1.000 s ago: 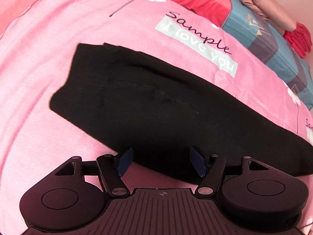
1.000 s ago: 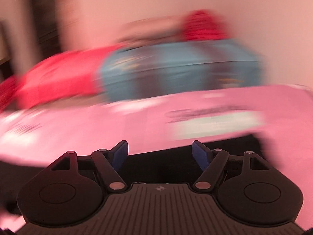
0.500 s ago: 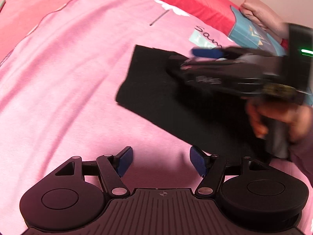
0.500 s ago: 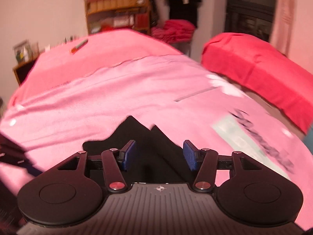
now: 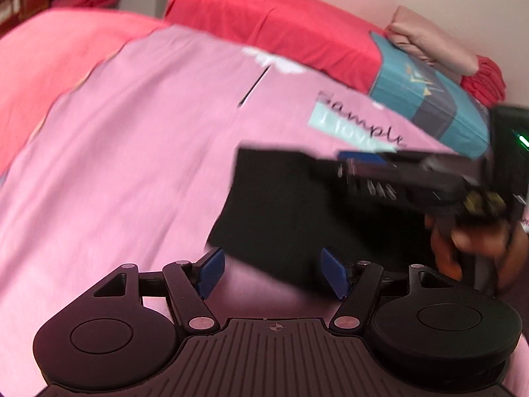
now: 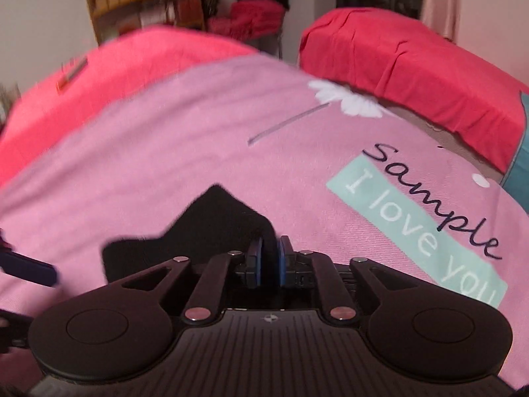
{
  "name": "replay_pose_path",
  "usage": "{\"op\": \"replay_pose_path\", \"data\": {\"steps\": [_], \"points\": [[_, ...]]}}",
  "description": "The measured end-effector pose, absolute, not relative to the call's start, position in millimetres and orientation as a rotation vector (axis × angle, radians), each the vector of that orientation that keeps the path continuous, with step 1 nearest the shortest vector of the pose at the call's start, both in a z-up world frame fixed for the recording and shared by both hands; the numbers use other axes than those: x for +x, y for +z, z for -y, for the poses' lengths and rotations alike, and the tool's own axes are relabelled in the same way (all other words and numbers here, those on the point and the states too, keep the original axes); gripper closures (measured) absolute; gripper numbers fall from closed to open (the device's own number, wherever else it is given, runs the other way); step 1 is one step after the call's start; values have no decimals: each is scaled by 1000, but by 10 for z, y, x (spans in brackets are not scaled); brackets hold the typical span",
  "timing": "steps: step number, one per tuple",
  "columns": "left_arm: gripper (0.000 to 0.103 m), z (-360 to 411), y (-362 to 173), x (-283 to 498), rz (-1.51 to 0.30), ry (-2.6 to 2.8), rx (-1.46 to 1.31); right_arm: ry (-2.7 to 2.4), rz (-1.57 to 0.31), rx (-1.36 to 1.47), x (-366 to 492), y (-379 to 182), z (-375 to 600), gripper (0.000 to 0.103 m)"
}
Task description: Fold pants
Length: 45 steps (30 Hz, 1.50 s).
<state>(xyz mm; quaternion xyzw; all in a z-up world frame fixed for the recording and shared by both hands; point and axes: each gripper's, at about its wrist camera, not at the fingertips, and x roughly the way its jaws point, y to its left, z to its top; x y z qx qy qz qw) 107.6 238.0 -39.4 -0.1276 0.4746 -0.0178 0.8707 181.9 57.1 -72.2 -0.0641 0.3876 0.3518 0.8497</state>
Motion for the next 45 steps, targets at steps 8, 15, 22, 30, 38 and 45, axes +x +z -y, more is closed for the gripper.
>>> {"op": "replay_pose_path", "data": {"steps": [8, 15, 22, 30, 38, 45], "points": [[0, -2018, -619, 1723, -1017, -96, -223, 584, -750, 80, 1483, -300, 595, 43], [0, -1891, -994, 1929, -1093, -109, -193, 634, -978, 444, 690, -652, 1859, 41], [0, -1808, -1003, 1976, -1116, -88, -147, 623, -918, 361, 501, -1147, 1616, 40], [0, -1711, -1025, 1935, -1105, -74, -84, 958, -1043, 706, 768, -1440, 1479, 28], [0, -1662, -1044, 1925, -1096, -64, -53, 744, -923, 773, 1097, -1557, 1493, 36], [0, -1626, -1075, 1899, -1083, -82, -18, 891, -1076, 516, 737, -1473, 1214, 45]]}}
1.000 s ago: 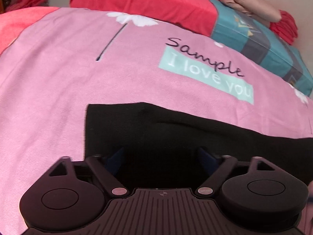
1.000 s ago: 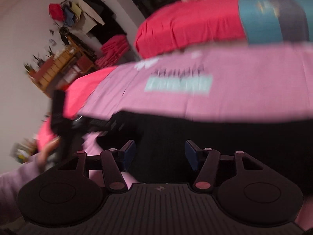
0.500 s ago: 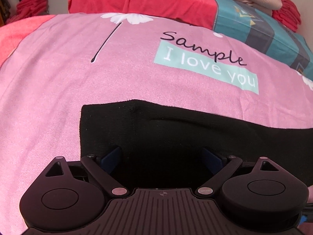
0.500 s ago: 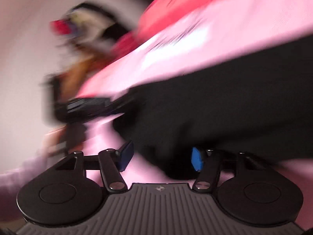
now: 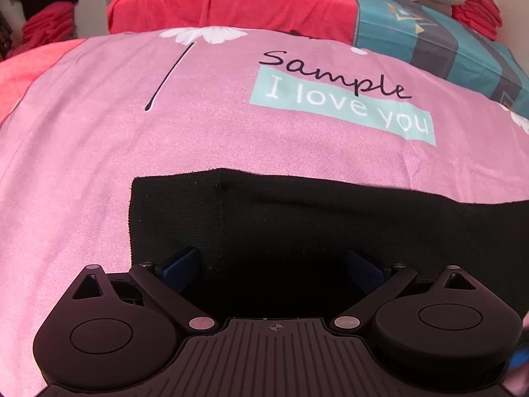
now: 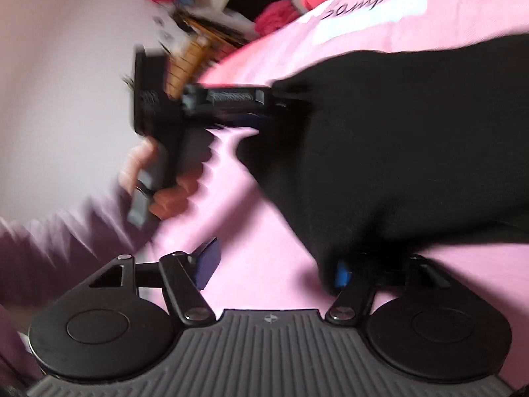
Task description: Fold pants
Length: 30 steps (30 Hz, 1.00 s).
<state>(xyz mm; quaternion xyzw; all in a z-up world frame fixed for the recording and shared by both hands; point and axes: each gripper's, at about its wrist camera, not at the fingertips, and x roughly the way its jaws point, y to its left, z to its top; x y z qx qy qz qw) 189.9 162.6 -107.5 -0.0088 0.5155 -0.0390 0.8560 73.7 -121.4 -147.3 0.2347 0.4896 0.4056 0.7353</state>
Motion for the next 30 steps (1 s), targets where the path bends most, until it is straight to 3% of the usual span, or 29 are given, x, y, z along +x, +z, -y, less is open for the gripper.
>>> {"op": "replay_pose_path", "data": {"steps": [4, 8, 9, 10, 11, 13, 21, 22, 24, 25, 26, 30], "points": [[0, -1591, -1096, 1854, -1060, -76, 0, 738, -877, 617, 670, -1126, 1614, 32], [0, -1526, -1122, 1815, -1037, -60, 40, 619, -812, 672, 898, -1240, 1579, 32], [0, -1515, -1130, 1806, -1032, -60, 49, 600, -831, 659, 967, -1325, 1586, 37], [0, -1506, -1136, 1797, -1025, -60, 56, 572, -846, 655, 1026, -1410, 1643, 56], [0, -1503, -1140, 1787, -1019, -60, 59, 536, -849, 670, 1067, -1473, 1766, 86], [0, -1503, -1144, 1774, -1009, -61, 62, 422, -812, 717, 1067, -1513, 2106, 100], [0, -1479, -1150, 1784, -1011, -50, 73, -305, -458, 896, 649, -1260, 4231, 100], [0, -1475, -1150, 1787, -1011, -47, 73, -379, -440, 896, 610, -1189, 4290, 95], [0, -1462, -1153, 1788, -1012, -39, 78, -384, -404, 837, 556, -1038, 4208, 72], [0, -1452, -1155, 1792, -1013, -33, 81, -331, -414, 816, 559, -1001, 4088, 54], [0, -1444, -1156, 1795, -1014, -26, 82, -254, -442, 804, 594, -999, 3903, 47], [0, -1424, -1153, 1816, -1026, -10, 87, -6, -644, 671, 799, -1199, 3474, 53]]}}
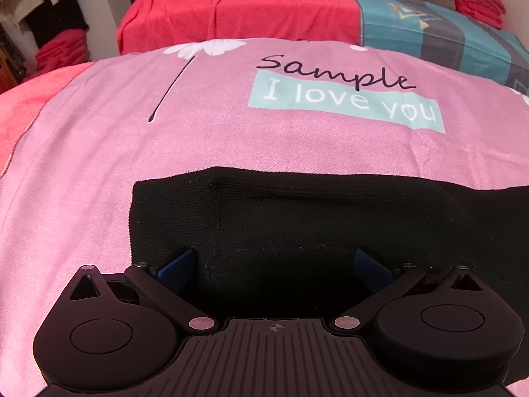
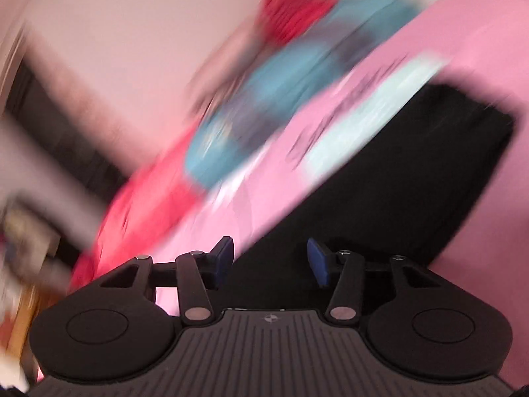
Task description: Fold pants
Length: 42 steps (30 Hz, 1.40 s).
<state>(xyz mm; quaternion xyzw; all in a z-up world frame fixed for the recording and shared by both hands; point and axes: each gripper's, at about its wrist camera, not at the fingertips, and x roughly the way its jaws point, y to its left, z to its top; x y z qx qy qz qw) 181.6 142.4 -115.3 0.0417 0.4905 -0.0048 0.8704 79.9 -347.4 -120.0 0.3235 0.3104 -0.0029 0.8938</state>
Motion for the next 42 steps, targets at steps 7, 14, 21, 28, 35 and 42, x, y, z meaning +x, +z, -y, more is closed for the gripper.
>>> {"op": "replay_pose_path", "data": {"steps": [7, 14, 21, 28, 35, 42], "points": [[0, -1396, -1116, 1871, -1073, 14, 93, -506, -412, 804, 365, -1040, 4082, 76], [0, -1366, -899, 1812, -1087, 41, 14, -458, -538, 969, 234, -1196, 4372, 31], [0, -1051, -1000, 1820, -1096, 1, 23, -405, -537, 869, 318, -1143, 4758, 24], [0, -957, -1110, 1808, -1094, 5, 89, -337, -482, 841, 351, -1187, 4620, 27], [0, -948, -1140, 1806, -1089, -6, 114, -385, -535, 668, 491, -1087, 4802, 84], [0, -966, -1096, 1792, -1094, -19, 123, -447, -491, 856, 214, -1183, 5051, 69]]}}
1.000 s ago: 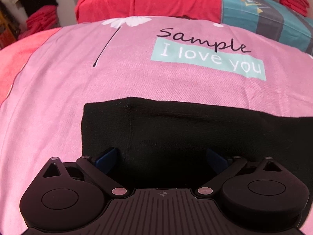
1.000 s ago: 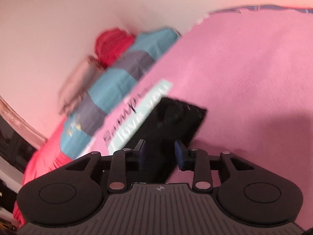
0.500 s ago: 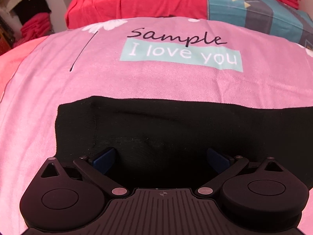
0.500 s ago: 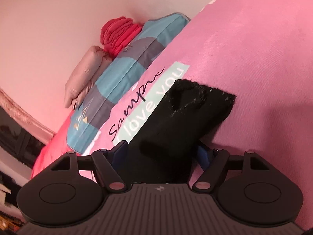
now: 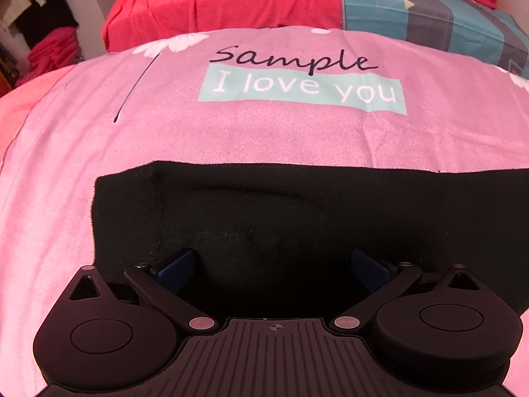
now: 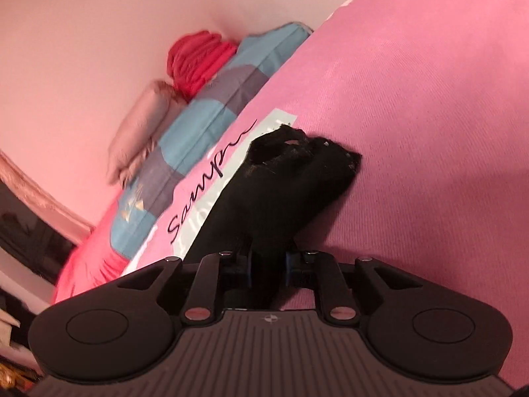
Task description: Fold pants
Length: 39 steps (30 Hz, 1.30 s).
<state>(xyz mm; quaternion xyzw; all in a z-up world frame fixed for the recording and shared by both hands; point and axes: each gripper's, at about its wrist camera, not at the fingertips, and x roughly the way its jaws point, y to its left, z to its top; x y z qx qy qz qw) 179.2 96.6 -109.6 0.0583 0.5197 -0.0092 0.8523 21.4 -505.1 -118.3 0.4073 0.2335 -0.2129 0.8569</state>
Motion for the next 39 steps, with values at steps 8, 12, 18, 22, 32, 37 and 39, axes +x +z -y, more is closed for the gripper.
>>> {"op": "replay_pose_path", "data": {"steps": [8, 12, 18, 22, 32, 37, 39], "points": [[0, -1125, -757, 1573, -1022, -6, 88, -411, -497, 448, 227, -654, 3916, 40], [0, -1194, -869, 1682, -1035, 34, 85, 13, -656, 326, 633, -808, 3055, 43], [0, -1412, -1042, 1629, -1072, 59, 90, -114, -758, 318, 1089, -986, 2970, 95], [0, -1564, -868, 1435, -1017, 41, 42, -68, -678, 174, 995, -722, 2603, 64], [0, -1892, -1030, 1688, -1060, 106, -21, 558, -846, -20, 1159, -1118, 728, 68], [0, -1905, -802, 1606, -1018, 79, -76, 285, -737, 143, 1211, -820, 1010, 40], [0, -1824, -776, 1652, -1006, 54, -67, 351, -752, 137, 1069, -755, 1000, 40]]}}
